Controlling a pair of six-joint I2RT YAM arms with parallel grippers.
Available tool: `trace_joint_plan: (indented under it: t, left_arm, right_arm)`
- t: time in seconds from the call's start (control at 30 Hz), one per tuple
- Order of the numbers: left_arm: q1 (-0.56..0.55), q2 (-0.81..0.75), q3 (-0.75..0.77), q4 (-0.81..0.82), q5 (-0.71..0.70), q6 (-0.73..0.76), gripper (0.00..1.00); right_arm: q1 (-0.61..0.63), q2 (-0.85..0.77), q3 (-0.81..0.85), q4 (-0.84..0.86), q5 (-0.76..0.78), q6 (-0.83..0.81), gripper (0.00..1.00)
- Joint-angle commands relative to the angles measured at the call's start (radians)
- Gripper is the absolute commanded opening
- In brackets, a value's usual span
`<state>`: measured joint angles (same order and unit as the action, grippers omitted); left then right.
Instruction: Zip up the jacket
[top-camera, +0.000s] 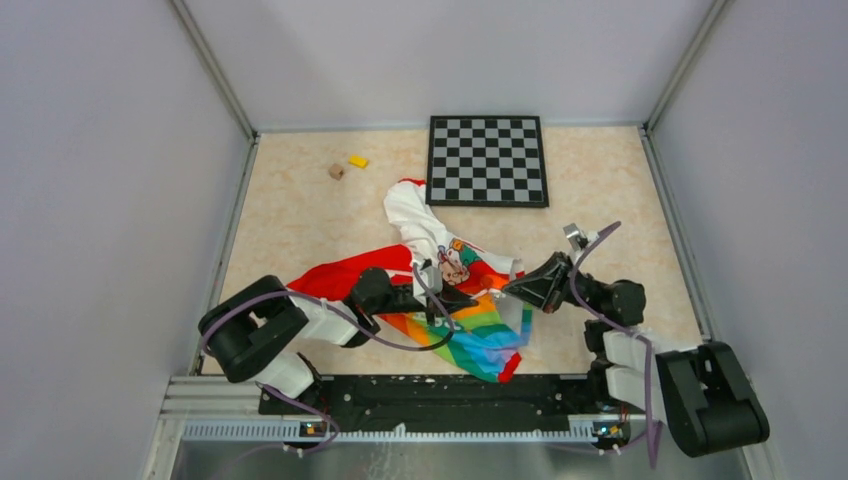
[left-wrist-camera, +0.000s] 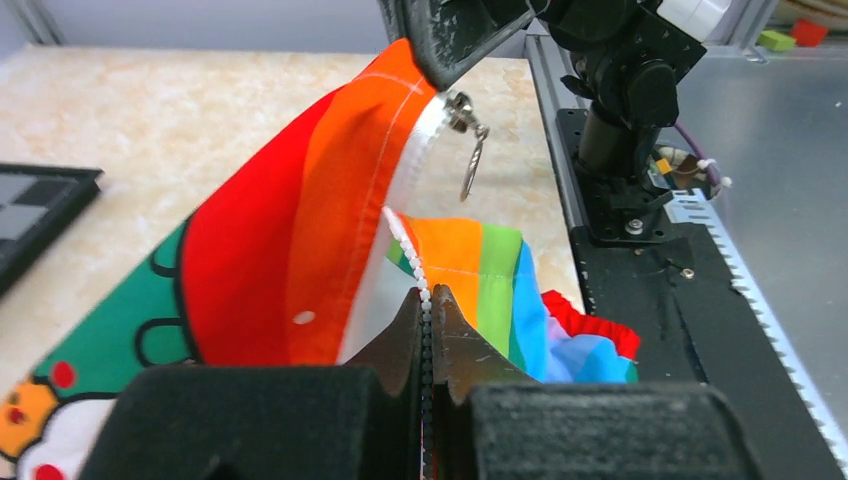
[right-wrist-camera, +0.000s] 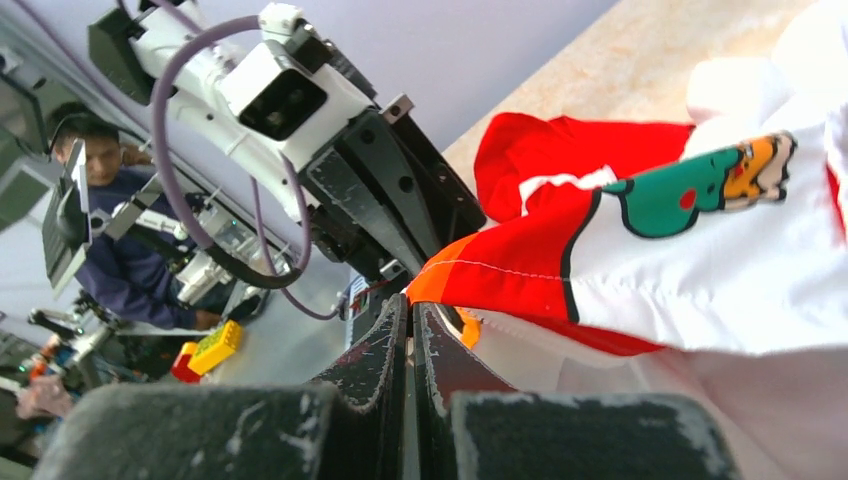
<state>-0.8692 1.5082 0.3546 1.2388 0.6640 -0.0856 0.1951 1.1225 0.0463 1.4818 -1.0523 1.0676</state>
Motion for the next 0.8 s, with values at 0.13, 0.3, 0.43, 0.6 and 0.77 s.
trace_joint_plan:
  t: [0.13, 0.3, 0.43, 0.6, 0.77]
  left_arm:
    - [0.002, 0.014, 0.011, 0.183, 0.057, 0.113, 0.00]
    - [0.002, 0.037, 0.014, 0.254, 0.145, 0.089, 0.00]
    - [0.002, 0.038, 0.003, 0.263, 0.193, 0.057, 0.00]
    - [0.002, 0.044, -0.001, 0.250, 0.211, 0.052, 0.00]
    - [0.002, 0.068, 0.022, 0.280, 0.206, 0.037, 0.00]
  right_arm:
    - [0.019, -0.102, 0.037, 0.051, -0.036, -0.041, 0.00]
    - [0.021, -0.073, 0.033, 0.112, -0.032, -0.026, 0.00]
    - [0.020, -0.079, 0.024, 0.100, 0.000, -0.053, 0.00]
    - [0.021, -0.096, 0.029, 0.073, 0.002, -0.075, 0.00]
    - [0.020, -0.089, 0.017, 0.105, -0.010, -0.061, 0.00]
